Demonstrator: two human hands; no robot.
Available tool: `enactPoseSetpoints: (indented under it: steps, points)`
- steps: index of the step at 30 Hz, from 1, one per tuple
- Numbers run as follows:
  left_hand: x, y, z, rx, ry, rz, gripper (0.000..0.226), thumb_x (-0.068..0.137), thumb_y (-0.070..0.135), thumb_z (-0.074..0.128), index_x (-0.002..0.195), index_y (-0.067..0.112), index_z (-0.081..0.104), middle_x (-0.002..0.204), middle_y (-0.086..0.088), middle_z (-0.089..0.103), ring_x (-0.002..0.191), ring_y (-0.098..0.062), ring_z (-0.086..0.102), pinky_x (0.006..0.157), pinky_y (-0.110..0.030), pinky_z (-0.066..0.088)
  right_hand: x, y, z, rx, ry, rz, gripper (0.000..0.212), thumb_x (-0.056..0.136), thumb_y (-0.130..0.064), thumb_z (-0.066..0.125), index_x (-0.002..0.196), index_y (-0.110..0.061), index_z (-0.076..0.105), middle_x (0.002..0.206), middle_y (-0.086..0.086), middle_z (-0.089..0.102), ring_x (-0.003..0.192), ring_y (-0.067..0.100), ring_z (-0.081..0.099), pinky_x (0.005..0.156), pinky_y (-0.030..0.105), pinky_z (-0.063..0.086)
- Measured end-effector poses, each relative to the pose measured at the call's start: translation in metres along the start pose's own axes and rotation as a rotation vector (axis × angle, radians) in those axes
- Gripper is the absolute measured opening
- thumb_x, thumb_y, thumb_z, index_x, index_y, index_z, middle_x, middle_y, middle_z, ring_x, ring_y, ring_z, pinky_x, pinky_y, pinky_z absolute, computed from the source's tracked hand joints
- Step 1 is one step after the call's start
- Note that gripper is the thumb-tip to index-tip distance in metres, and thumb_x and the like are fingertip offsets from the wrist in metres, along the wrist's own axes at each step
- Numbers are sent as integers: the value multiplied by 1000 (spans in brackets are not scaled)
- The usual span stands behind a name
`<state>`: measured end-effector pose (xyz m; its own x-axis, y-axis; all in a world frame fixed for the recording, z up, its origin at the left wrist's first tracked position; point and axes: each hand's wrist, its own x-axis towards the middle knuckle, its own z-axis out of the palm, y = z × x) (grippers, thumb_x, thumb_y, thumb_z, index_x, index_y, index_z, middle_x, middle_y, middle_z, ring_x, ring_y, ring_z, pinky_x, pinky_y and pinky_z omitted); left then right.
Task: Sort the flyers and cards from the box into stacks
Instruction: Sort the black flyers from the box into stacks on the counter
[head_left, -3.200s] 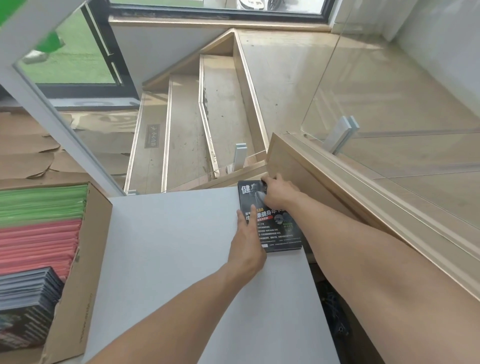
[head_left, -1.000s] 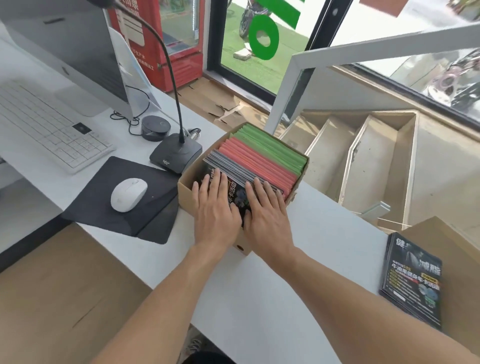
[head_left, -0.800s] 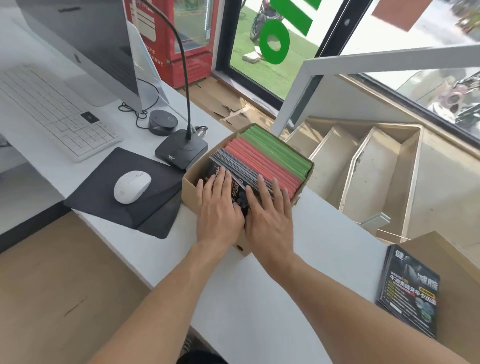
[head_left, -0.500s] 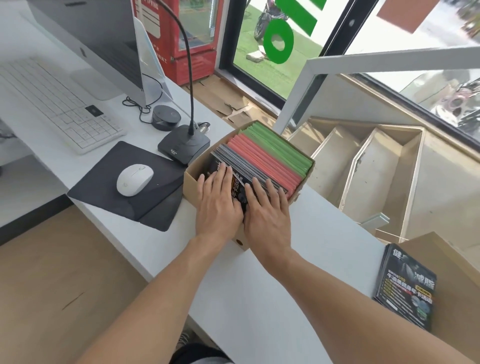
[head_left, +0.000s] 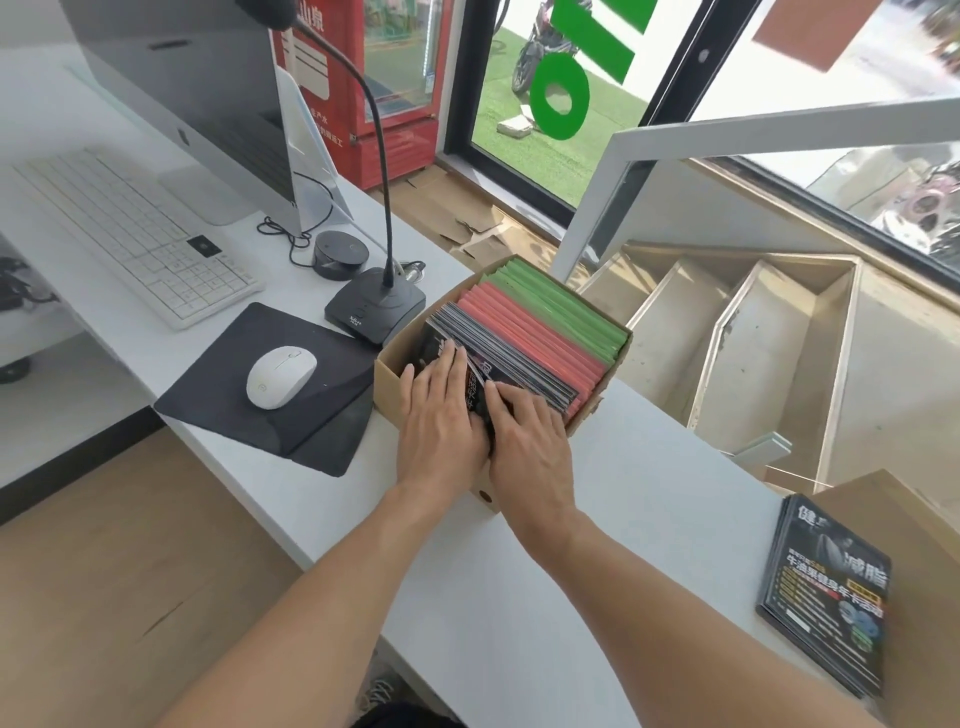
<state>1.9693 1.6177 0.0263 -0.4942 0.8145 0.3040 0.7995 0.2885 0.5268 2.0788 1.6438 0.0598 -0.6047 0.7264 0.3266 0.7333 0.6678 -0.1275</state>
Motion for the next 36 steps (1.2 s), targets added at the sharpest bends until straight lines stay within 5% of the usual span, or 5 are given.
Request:
enactPoseSetpoints:
  steps: [5, 14, 23, 29, 36]
  points:
    - [-1, -2, -4, 14, -24, 36, 70, 91, 15, 51, 157, 11, 28, 165, -5, 27, 150, -19, 28, 125, -39, -2, 12, -12, -21, 183, -214, 171, 70, 99, -21, 49, 161, -19, 17, 136, 3, 52, 106, 25, 63, 77, 29, 46]
    - [10, 15, -36, -595, -91, -260, 77, 101, 32, 58, 161, 28, 9, 169, 11, -1, 154, -11, -1, 118, -29, 12, -5, 24, -58, 735, 87, 568, 39, 102, -17, 56, 130, -44, 59, 112, -17, 70, 100, 11, 67, 78, 37, 61]
    - [7, 128, -45, -1350, -573, -482, 29, 99, 26, 61, 128, 22, 63, 112, -8, 75, 104, -26, 71, 95, -45, 53, -80, 113, -111, 1469, 263, 863, 40, 96, -6, 64, 130, -27, 60, 110, 3, 76, 100, 23, 73, 79, 40, 58]
    - [-32, 176, -5, -1148, -722, -313, 17, 102, 16, 58, 109, 22, 72, 88, 9, 79, 77, -6, 73, 65, -22, 57, -128, 155, -122, 1286, 241, 997, 33, 88, 11, 64, 112, -11, 57, 100, 2, 77, 100, 23, 72, 75, 29, 53]
    - [-67, 192, 32, -1119, -867, -237, 18, 98, 16, 63, 114, 15, 73, 107, -14, 76, 99, -35, 72, 91, -50, 57, -148, 171, -134, 1334, 481, 1012, 35, 87, 18, 55, 111, -7, 64, 94, 5, 77, 84, 18, 74, 61, 24, 57]
